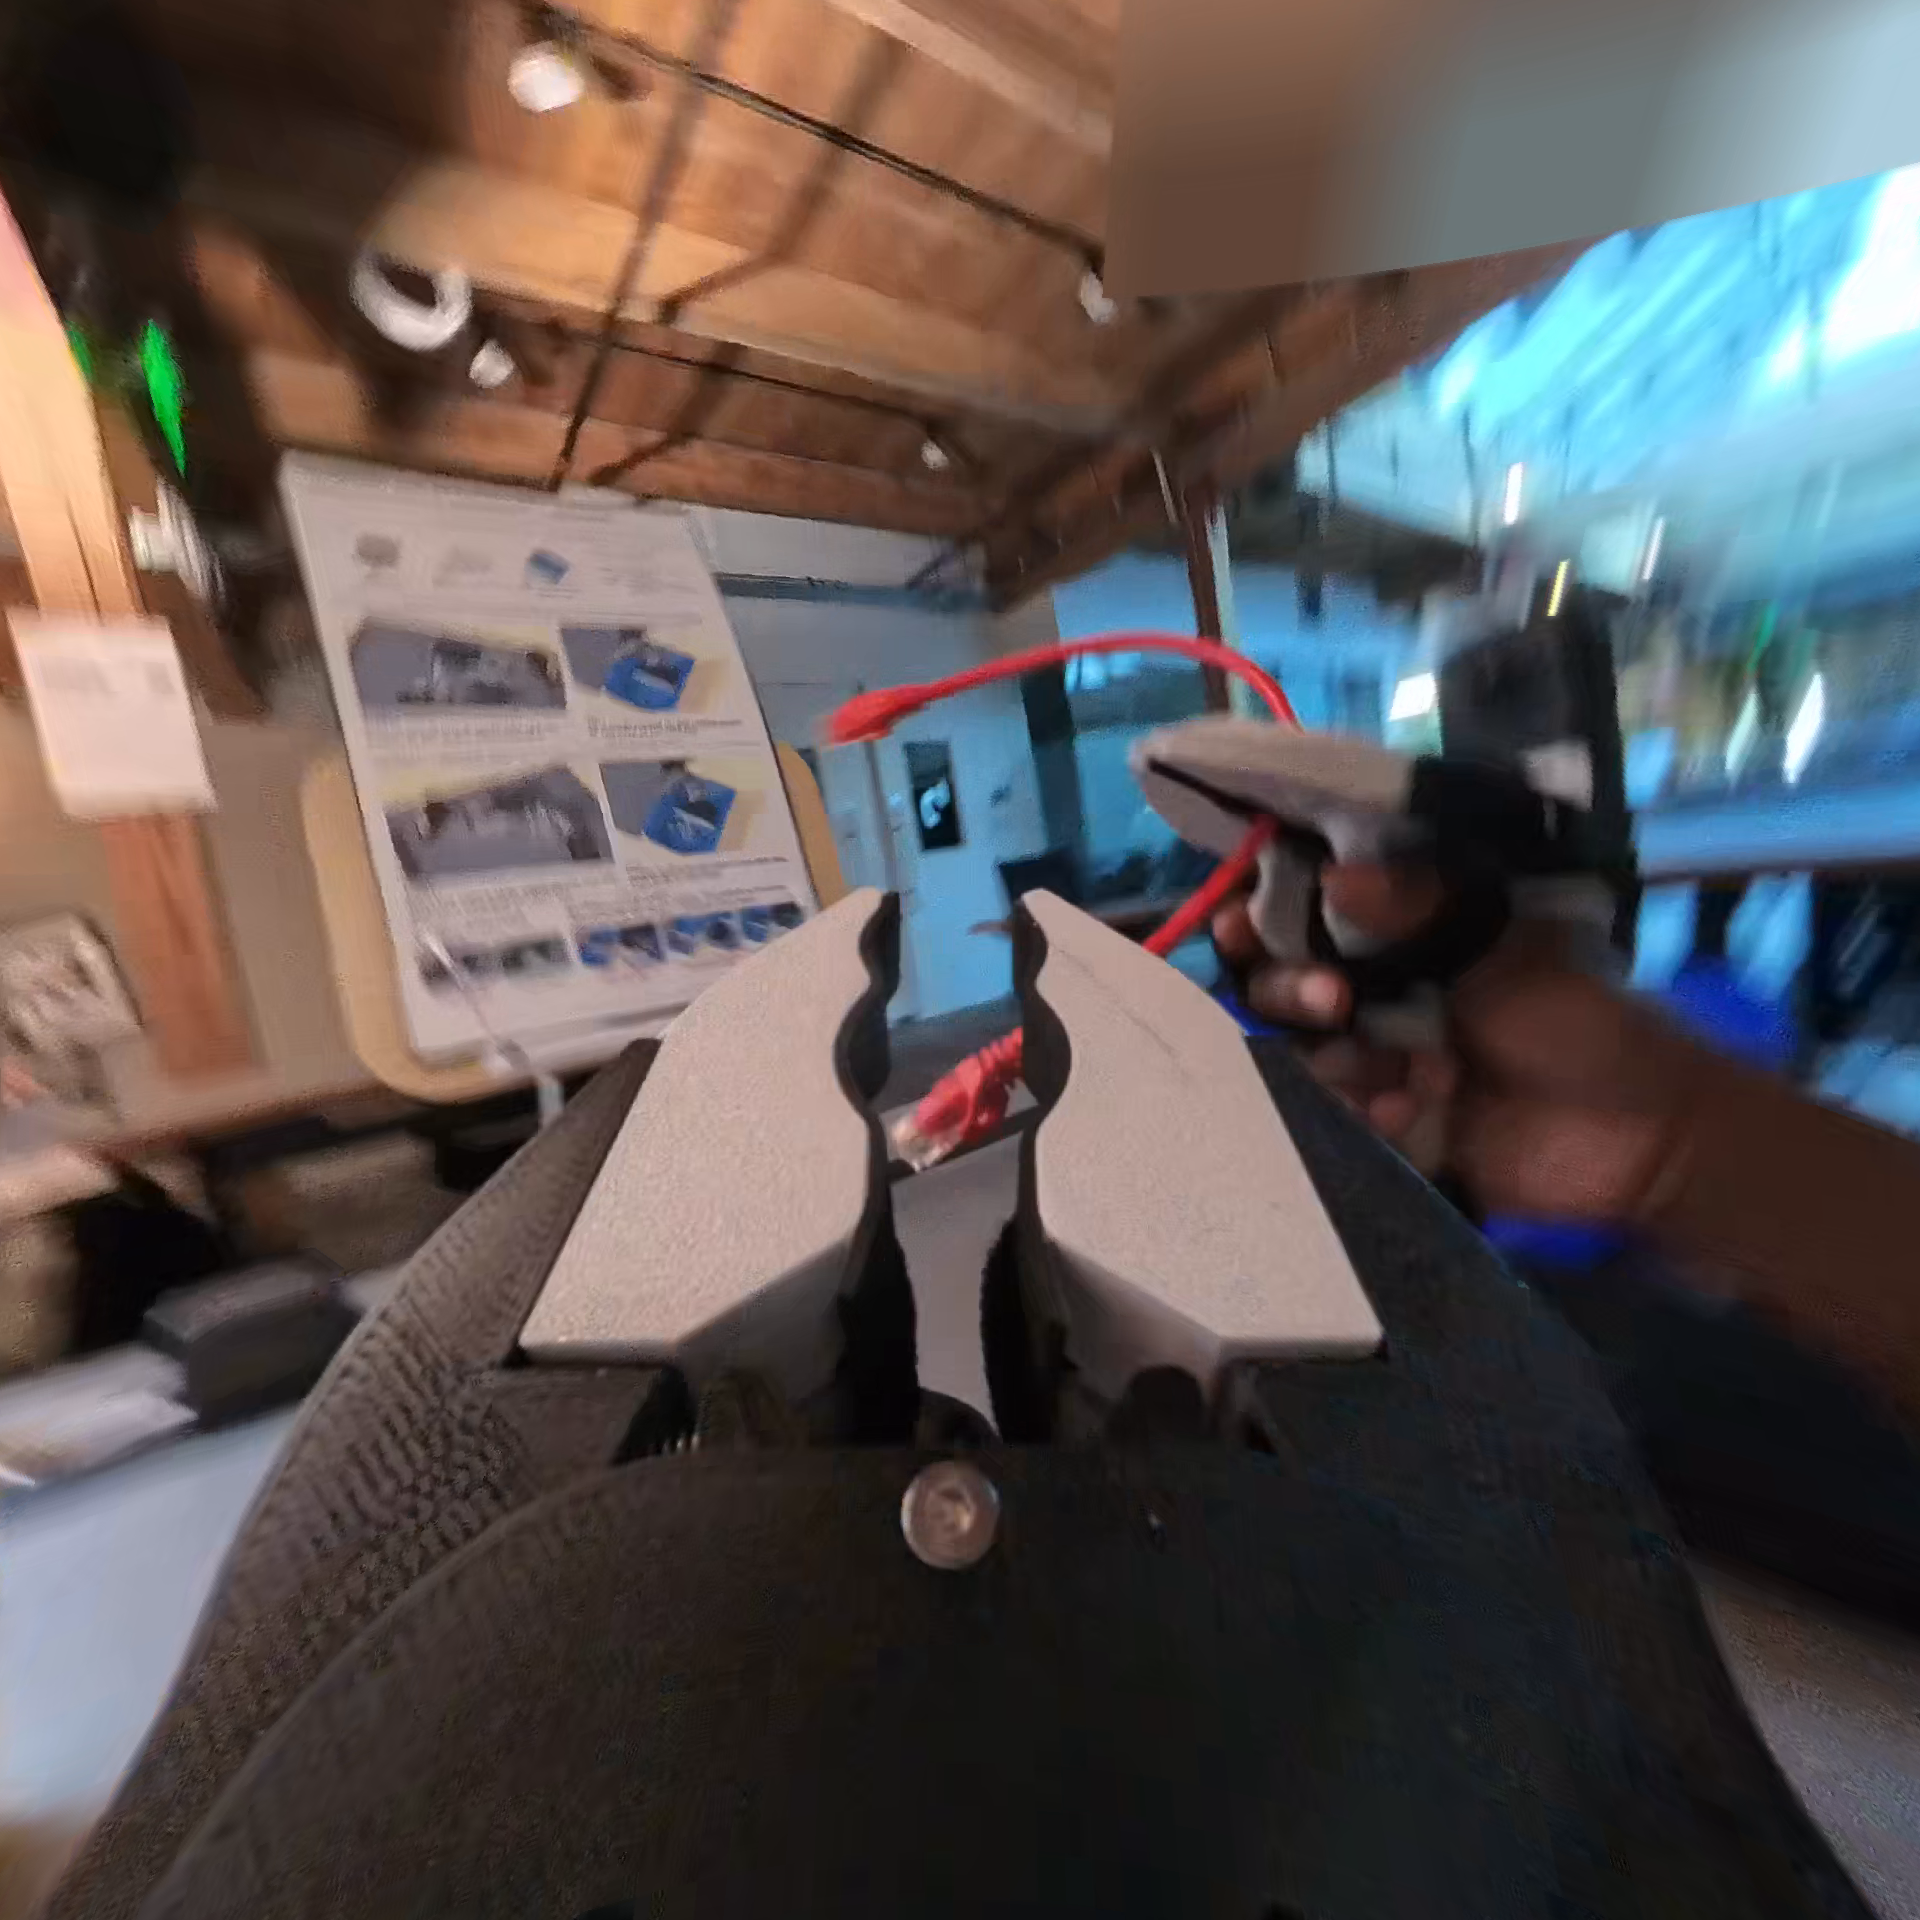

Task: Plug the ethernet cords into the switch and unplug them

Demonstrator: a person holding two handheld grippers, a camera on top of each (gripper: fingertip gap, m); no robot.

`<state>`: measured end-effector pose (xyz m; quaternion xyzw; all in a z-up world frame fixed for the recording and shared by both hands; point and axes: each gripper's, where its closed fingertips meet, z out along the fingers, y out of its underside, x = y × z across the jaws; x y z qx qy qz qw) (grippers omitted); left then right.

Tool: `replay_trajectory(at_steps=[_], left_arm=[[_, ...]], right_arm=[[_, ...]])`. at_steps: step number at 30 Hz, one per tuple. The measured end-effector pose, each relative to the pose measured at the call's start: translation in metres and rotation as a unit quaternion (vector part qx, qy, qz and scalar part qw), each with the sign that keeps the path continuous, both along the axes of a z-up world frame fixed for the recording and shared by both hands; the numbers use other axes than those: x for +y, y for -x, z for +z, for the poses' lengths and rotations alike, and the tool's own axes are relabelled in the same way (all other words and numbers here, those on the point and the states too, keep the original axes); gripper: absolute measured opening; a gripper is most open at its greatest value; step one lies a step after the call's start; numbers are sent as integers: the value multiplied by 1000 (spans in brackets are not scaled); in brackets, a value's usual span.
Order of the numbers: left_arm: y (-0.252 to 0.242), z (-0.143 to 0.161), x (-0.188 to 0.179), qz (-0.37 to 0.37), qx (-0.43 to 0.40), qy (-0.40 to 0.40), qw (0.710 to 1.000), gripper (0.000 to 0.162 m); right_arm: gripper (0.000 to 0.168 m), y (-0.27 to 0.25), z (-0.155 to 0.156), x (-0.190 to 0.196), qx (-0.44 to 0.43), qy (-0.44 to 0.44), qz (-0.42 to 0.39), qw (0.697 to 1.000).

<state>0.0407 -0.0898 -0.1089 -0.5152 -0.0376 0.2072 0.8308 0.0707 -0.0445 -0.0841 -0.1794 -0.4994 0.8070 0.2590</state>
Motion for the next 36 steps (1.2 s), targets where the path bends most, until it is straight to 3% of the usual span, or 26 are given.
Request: replay_trajectory(at_steps=[2, 5, 10, 12, 13, 16, 19, 22, 25, 30, 33, 36], left_arm=[[20, -7, -5, -71, -181, -76, 978, 22], [26, -30, 14, -189, -370, -101, 904, 32], [-1, -27, 43, -384, -503, -134, 763, 33], [-2, -17, 42, -448, -526, -178, 701, 24], [1, -15, 40, -454, -528, -196, 690, 14], [8, -11, 32, -423, -484, -196, 741, 12], [8, 2, 21, -391, -396, -128, 821, 10], [11, 9, 7, -334, -285, -7, 898, 10], [15, 13, -9, -283, -193, 112, 933, 9], [23, 5, -27, -189, -52, 312, 930, 9], [22, -11, -32, -143, 25, 425, 893, 9], [3, -32, -28, -174, 52, 495, 850, 9]], right_arm=[[0, -6, 8, 9, 38, 15, -14, 999], [0, -13, 12, 15, 86, 10, -46, 995], [0, -22, 14, 10, 125, 39, -33, 991], [0, -22, 10, 0, 131, 25, -28, 991], [0, -22, 7, -5, 132, 18, -26, 991], [0, -17, -3, -13, 120, -2, -41, 992], [6, -8, -20, -9, 72, -14, -60, 995], [50, 1, -40, 9, 2, -44, -105, 993], [74, 4, -52, 35, -28, -108, -176, 978], [77, -2, -38, 69, -11, -193, -265, 945], [52, -13, -33, 43, 29, -259, -208, 943], [50, -18, -38, 3, 53, -318, -131, 937]])
